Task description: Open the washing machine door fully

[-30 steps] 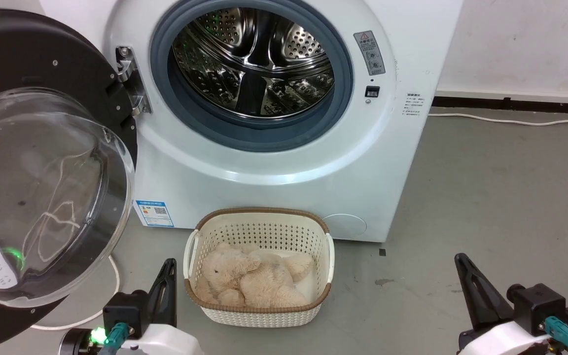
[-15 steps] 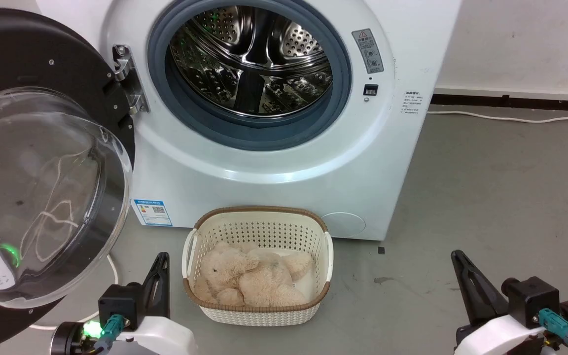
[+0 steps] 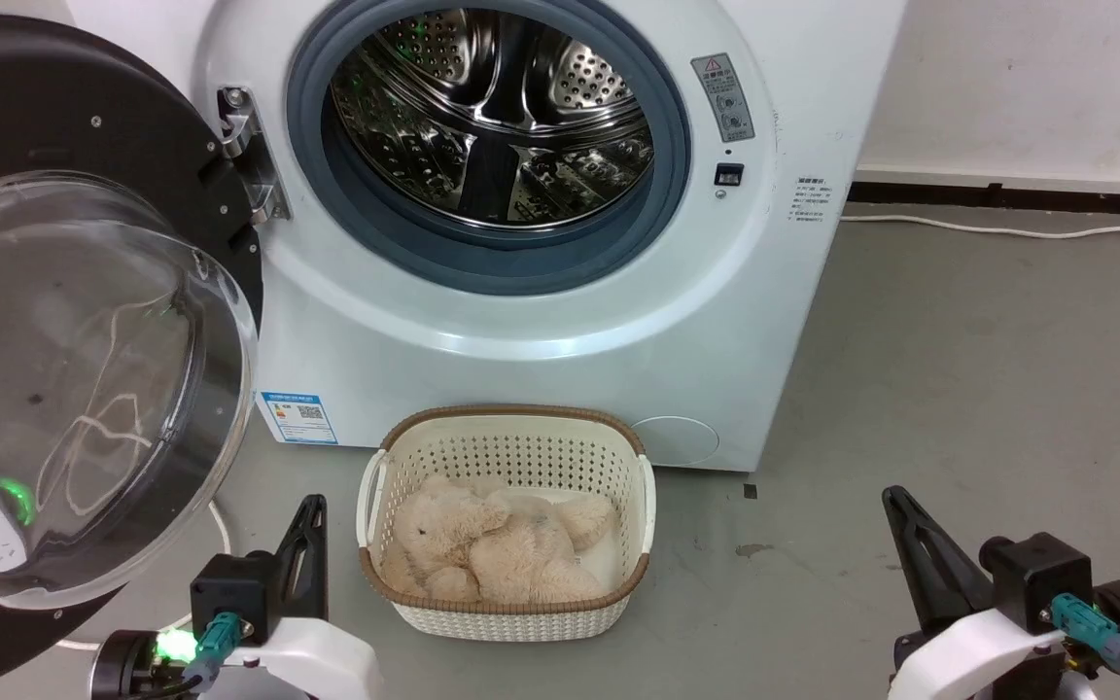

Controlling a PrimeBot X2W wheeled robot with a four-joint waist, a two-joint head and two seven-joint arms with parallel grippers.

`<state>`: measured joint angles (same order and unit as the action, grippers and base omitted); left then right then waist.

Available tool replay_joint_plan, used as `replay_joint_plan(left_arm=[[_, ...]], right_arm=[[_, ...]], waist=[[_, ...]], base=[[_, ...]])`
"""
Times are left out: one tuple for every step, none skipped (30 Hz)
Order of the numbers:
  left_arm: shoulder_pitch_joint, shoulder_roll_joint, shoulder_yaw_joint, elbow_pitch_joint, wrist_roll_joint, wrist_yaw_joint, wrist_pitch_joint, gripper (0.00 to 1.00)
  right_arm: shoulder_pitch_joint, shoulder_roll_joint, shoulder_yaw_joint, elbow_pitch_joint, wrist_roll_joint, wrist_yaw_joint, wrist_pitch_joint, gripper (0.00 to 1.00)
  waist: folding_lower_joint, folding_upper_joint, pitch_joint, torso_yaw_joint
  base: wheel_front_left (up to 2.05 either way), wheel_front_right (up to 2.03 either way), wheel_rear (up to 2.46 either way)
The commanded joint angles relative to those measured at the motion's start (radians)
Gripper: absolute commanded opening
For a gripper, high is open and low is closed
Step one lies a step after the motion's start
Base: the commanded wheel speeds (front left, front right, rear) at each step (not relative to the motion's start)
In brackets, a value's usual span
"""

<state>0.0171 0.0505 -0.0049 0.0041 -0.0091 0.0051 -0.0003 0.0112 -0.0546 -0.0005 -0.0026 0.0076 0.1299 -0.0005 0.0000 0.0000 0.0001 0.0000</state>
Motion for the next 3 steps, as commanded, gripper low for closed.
replay_joint_plan(left_arm=[[-0.017, 0.000, 0.005, -0.004, 0.009, -0.005, 0.000, 0.00], [-0.017, 0.000, 0.005, -0.004, 0.009, -0.005, 0.000, 0.00], [-0.017, 0.000, 0.005, -0.004, 0.009, -0.005, 0.000, 0.00]], right_arm=[[-0.011, 0.004, 0.000, 0.003, -0.008, 0.001, 0.000, 0.00], [-0.011, 0.004, 0.000, 0.003, -0.008, 0.001, 0.000, 0.00], [-0.011, 0.004, 0.000, 0.003, -0.008, 0.001, 0.000, 0.00]], waist=[[0.0000, 0.0000, 0.000, 0.000], [0.0000, 0.0000, 0.000, 0.000], [0.0000, 0.0000, 0.000, 0.000]], base=[[0.00, 0.00, 0.00], [0.00, 0.00, 0.00], [0.00, 0.00, 0.00]])
